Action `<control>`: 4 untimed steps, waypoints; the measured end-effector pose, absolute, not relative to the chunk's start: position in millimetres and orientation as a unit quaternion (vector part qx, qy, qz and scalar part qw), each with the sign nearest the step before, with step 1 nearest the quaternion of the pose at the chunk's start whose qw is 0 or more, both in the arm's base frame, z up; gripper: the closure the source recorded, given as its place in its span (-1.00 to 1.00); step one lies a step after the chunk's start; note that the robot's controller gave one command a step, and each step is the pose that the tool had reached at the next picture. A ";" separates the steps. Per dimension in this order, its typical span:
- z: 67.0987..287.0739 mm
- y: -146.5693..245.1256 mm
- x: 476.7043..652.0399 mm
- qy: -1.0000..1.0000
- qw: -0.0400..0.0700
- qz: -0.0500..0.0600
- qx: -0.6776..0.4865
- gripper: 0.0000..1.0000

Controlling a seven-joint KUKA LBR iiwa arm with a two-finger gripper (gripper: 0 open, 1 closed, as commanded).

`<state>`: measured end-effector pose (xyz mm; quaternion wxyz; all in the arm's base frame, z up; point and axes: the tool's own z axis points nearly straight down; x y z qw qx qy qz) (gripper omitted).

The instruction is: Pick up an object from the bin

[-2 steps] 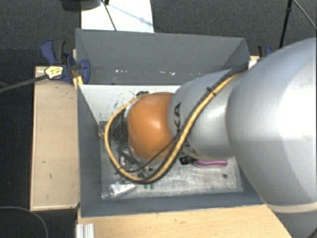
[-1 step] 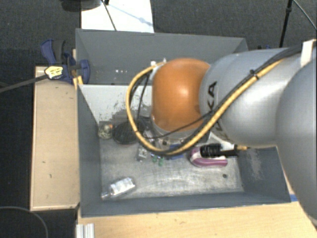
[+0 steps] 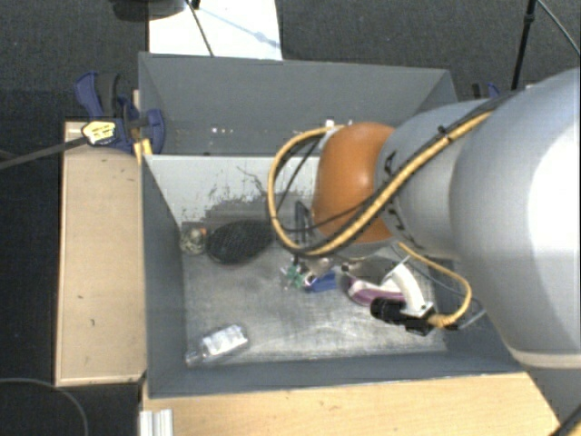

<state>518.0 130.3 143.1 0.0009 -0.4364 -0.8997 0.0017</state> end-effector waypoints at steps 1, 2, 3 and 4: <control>144.5 131.9 518.1 -0.900 0.000 0.000 -0.436 -1.00; 113.1 134.5 573.5 -0.855 -0.001 0.000 -0.519 -1.00; 130.0 184.2 588.4 -0.838 -0.001 -0.002 -0.545 -1.00; 69.8 158.3 586.8 -0.848 0.002 0.003 -0.530 -1.00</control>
Offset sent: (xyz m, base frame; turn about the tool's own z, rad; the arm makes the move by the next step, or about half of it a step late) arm 0.0000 0.0000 0.0000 0.0000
